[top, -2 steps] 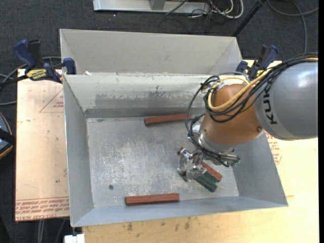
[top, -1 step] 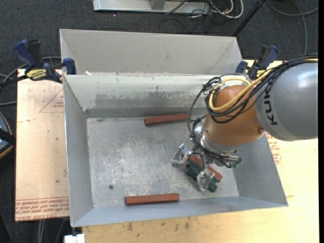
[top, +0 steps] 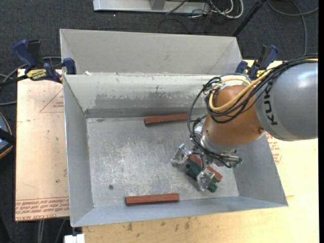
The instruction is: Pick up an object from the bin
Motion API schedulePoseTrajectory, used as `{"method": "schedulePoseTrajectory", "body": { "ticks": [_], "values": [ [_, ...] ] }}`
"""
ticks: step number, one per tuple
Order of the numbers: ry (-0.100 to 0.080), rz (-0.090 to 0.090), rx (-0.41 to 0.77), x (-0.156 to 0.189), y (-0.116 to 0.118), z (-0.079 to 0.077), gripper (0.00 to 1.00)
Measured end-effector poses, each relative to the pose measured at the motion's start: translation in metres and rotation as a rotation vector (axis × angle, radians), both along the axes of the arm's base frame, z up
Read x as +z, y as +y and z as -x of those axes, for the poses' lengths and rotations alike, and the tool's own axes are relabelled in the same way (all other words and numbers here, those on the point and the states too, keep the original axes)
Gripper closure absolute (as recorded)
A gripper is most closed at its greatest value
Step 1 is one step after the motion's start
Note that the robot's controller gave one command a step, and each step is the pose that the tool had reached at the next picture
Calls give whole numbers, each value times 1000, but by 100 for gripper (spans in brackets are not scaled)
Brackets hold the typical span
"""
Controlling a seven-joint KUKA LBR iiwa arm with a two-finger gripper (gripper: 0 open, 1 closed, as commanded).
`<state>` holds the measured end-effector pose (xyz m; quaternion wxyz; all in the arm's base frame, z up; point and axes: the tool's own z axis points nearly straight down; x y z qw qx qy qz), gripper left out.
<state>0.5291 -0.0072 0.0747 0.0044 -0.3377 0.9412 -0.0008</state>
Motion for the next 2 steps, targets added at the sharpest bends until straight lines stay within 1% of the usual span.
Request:
{"method": "schedulePoseTrajectory", "body": {
  "ticks": [1, 2],
  "values": [
    [5, 2, 307, 6, -66, -22, 100],
    [5, 2, 307, 6, -66, -22, 100]
  ]
}}
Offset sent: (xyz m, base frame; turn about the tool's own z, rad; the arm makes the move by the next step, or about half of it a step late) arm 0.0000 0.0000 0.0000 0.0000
